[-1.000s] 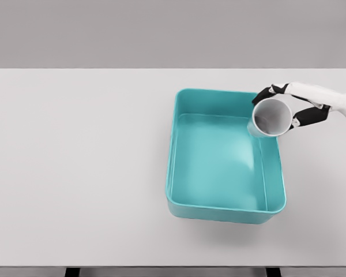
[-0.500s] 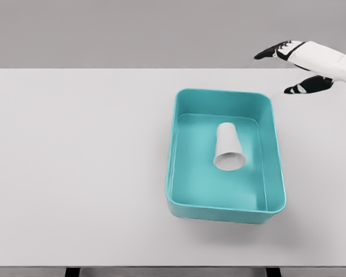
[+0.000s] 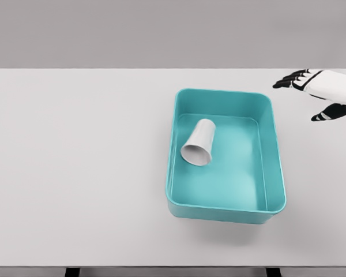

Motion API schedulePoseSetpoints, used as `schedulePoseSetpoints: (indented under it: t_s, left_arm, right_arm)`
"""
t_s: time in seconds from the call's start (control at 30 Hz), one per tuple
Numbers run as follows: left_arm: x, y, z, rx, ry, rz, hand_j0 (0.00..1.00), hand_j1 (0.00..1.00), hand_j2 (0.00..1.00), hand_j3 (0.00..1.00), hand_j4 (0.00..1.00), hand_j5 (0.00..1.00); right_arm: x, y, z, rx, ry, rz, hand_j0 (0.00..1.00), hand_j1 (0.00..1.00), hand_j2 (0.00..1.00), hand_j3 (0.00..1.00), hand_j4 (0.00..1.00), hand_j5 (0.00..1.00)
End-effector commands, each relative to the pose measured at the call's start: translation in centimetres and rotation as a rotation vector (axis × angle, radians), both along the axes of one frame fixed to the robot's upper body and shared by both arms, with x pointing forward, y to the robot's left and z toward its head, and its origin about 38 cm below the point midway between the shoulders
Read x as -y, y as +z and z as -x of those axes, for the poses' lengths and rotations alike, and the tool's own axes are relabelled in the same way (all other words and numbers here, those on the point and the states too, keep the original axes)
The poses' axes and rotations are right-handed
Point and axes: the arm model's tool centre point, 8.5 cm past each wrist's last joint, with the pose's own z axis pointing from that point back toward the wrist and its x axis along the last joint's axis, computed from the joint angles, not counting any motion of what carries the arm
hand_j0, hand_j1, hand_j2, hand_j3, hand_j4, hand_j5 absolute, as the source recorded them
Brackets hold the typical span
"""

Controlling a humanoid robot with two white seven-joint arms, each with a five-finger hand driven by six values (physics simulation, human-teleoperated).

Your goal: Put the paper cup into the basket with your right arm

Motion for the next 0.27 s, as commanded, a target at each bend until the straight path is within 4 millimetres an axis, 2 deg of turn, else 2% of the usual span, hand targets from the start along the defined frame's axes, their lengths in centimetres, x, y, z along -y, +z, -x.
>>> schedulePoseSetpoints:
  t_s: [0.0,0.23]
  left_arm:
    - [0.0,0.0,-0.01,0.0,-0.001,0.0,1.0,1.0,1.0,1.0,1.0,1.0]
    - [0.0,0.0,0.06,-0.003,-0.001,0.0,1.0,1.0,1.0,1.0,1.0,1.0]
  right_arm:
    - [-0.24,-0.12,0.08,0.001,0.009,0.013,1.0,1.0,1.0,1.0,1.0,1.0]
    - [0.02,0.29,0.16,0.007,0.006,0.018,1.0,1.0,1.0,1.0,1.0,1.0]
